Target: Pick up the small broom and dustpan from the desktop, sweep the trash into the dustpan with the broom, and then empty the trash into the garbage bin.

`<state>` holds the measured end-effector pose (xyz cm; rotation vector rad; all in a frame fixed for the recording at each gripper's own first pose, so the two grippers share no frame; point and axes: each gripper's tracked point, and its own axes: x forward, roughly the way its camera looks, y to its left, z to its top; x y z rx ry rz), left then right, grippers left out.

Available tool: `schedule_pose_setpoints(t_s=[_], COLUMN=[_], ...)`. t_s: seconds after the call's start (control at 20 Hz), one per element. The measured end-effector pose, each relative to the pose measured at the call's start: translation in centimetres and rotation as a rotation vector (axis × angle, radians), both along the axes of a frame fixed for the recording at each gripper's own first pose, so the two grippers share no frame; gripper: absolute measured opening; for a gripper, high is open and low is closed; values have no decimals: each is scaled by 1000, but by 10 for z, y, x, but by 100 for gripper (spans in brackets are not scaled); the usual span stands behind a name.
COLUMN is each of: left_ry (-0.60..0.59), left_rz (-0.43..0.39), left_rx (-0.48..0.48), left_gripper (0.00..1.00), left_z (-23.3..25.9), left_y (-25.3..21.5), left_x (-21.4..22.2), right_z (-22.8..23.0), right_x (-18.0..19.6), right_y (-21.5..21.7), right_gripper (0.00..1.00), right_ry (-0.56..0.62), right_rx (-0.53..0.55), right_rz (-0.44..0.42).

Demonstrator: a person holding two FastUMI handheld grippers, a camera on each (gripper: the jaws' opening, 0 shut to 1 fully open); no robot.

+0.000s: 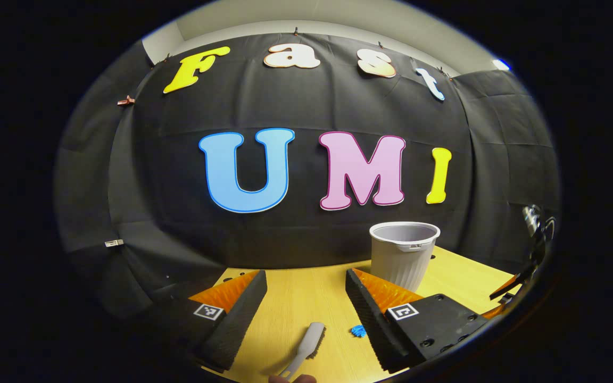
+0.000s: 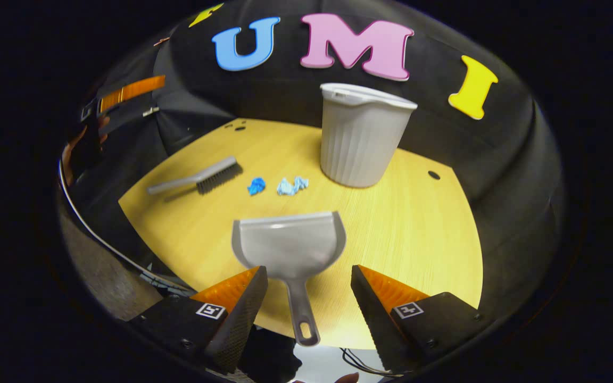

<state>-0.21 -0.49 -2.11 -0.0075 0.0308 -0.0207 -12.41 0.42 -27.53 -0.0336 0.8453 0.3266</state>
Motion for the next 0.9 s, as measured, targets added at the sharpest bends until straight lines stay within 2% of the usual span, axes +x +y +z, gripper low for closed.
schedule_pose_setpoints(t_s=[0.2,0.45,0.7,0.9], left_ry=[11,33,50,71], left_rz=[10,41,65,82], left_rx=[8,26,50,42], left_gripper=[96,96,96,97], left_z=[-4,-11,-21,-26], left_y=[1,6,12,17], left_x=[-3,-10,-18,-18], right_z=[-48,-87,-105,-113], right_x=[-11,-1,11,16], right_y=[4,17,33,41], right_gripper=[98,97,94,84], right_ry=[120,202,258,301], right_rx=[-52,-88,-78,-62], right_rz=[57,99,133,147])
